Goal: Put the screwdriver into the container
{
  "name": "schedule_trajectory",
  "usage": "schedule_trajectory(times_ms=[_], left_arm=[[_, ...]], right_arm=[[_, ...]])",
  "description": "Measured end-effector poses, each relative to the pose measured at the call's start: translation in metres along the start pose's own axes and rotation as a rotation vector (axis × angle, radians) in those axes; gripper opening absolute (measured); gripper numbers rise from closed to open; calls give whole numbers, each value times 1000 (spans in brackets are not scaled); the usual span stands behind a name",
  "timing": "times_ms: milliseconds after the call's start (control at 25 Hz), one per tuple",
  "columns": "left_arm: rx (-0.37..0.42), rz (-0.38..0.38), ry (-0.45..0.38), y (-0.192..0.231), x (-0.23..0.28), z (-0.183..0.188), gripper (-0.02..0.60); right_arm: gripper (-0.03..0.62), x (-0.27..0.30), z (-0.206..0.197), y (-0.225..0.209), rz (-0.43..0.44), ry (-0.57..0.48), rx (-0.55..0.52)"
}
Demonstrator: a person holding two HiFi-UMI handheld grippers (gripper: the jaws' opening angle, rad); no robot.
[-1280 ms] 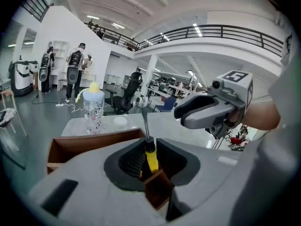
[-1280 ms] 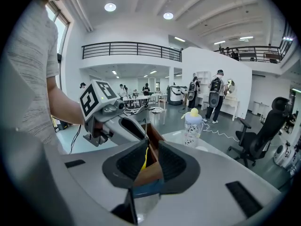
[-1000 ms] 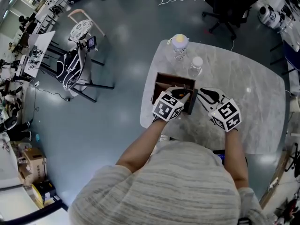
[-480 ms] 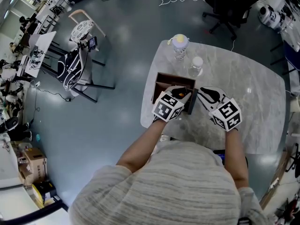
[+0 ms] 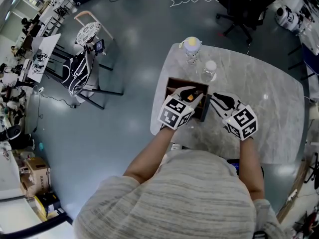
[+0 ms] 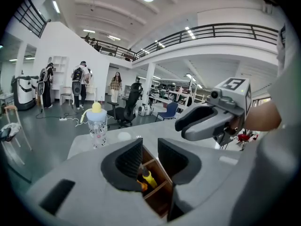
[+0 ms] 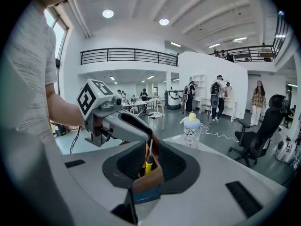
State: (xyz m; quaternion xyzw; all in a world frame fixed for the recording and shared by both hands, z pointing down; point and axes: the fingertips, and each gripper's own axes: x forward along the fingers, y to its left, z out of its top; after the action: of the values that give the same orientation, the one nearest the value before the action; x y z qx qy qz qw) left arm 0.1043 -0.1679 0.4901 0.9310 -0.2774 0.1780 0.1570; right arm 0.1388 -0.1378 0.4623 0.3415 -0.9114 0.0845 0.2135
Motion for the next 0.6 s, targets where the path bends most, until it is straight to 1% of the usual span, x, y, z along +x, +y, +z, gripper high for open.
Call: schedule_trajectory(times_ms=[320, 440, 600], left_arm=[[7, 21, -134, 7, -28, 41, 101], [11, 14, -170, 6, -38, 52, 101], [12, 10, -201, 3, -45, 57, 100]], right_arm=[[67, 0, 12, 4, 0, -36, 4], [67, -2, 21, 8, 5, -55, -4], [67, -4, 32, 11, 16, -87, -14]])
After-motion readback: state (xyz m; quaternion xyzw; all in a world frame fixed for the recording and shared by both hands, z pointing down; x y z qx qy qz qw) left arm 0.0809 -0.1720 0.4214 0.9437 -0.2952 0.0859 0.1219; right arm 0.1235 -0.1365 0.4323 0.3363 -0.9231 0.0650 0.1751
